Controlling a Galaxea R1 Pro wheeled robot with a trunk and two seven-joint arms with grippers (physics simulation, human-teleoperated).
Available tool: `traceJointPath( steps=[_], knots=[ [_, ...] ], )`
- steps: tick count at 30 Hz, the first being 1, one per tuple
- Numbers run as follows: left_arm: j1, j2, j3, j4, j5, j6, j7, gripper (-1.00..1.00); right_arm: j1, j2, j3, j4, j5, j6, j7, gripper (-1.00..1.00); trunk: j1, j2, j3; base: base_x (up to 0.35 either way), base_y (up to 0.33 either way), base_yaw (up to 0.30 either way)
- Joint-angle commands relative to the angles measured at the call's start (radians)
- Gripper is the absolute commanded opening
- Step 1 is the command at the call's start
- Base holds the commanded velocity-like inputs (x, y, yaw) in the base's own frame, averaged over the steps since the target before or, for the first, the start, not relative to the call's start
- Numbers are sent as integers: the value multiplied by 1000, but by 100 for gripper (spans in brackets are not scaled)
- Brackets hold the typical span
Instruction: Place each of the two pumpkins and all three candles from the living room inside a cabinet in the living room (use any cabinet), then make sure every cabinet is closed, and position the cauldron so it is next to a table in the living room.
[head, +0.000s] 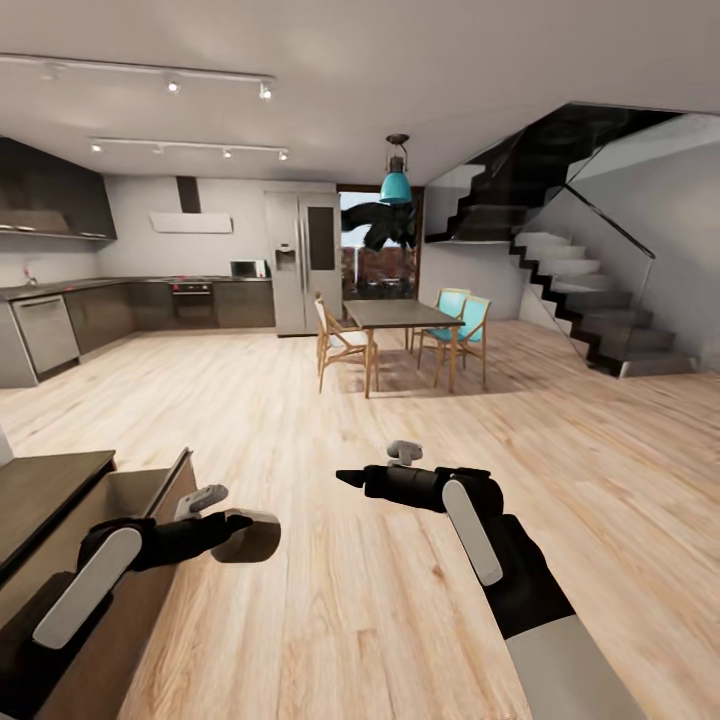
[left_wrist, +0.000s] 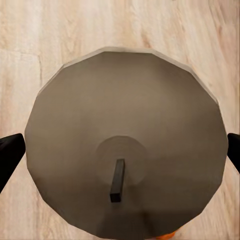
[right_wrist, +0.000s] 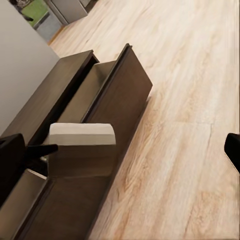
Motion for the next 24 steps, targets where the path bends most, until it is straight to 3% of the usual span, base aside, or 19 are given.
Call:
traceJointPath(
  steps=[1, 8, 24],
  knots=[
    [10, 1, 26, -1, 16, 0, 8, -100, -1, 1, -1, 0, 9, 4, 8, 100, -4, 7, 1, 0, 0, -258],
    [30, -1, 159, -1, 14, 94, 7, -100, -1, 2, 0, -1, 12, 3, 5, 100, -31, 56, 20, 0, 0, -216],
    [32, -1, 190, 11, 15, 110, 7, -100, -1, 2, 1, 0, 18, 2, 3, 100, -92, 168, 70, 0, 0, -7]
  ],
)
